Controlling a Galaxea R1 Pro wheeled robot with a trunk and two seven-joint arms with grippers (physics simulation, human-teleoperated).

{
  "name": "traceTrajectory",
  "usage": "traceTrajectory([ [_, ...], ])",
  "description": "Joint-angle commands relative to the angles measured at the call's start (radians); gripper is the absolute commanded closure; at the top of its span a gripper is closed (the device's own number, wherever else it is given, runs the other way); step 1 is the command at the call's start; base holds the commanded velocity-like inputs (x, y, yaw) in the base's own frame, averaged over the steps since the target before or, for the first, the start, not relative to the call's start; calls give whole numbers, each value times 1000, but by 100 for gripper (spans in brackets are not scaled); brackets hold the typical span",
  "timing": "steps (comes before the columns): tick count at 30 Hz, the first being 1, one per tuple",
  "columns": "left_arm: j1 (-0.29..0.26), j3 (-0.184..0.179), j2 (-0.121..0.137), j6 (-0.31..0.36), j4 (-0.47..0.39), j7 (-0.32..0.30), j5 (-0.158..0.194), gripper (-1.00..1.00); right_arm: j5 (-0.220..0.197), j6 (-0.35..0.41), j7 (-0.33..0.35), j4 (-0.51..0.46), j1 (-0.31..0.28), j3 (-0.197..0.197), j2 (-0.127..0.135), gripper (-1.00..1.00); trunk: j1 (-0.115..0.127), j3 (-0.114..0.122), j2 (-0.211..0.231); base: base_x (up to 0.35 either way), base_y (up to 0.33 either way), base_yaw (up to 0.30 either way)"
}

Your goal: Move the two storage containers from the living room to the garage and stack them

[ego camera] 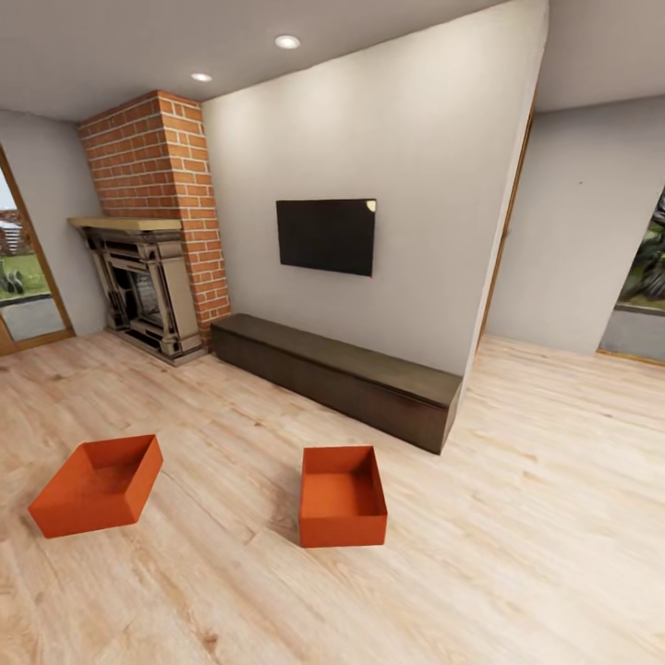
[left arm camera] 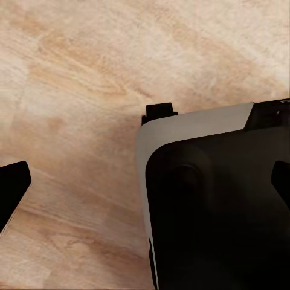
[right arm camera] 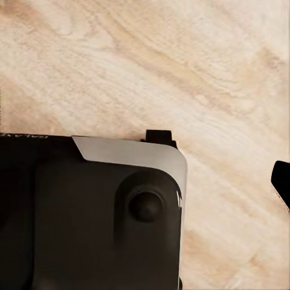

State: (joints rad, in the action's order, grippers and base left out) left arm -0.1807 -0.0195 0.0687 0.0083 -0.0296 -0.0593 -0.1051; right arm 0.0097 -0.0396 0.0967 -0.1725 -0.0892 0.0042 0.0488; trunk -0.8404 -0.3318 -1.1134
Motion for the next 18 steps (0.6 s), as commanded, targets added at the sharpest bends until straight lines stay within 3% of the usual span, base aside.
traceTrajectory([
  [1,0,-1,0,1,-1,-2,-10,-100,1,-3,3,1,-1,0,0,-100,-1,-1,-1,345,0,2],
  [18,0,-1,0,1,-1,-2,-10,-100,1,-3,3,1,-1,0,0,-100,-1,-1,-1,345,0,0],
])
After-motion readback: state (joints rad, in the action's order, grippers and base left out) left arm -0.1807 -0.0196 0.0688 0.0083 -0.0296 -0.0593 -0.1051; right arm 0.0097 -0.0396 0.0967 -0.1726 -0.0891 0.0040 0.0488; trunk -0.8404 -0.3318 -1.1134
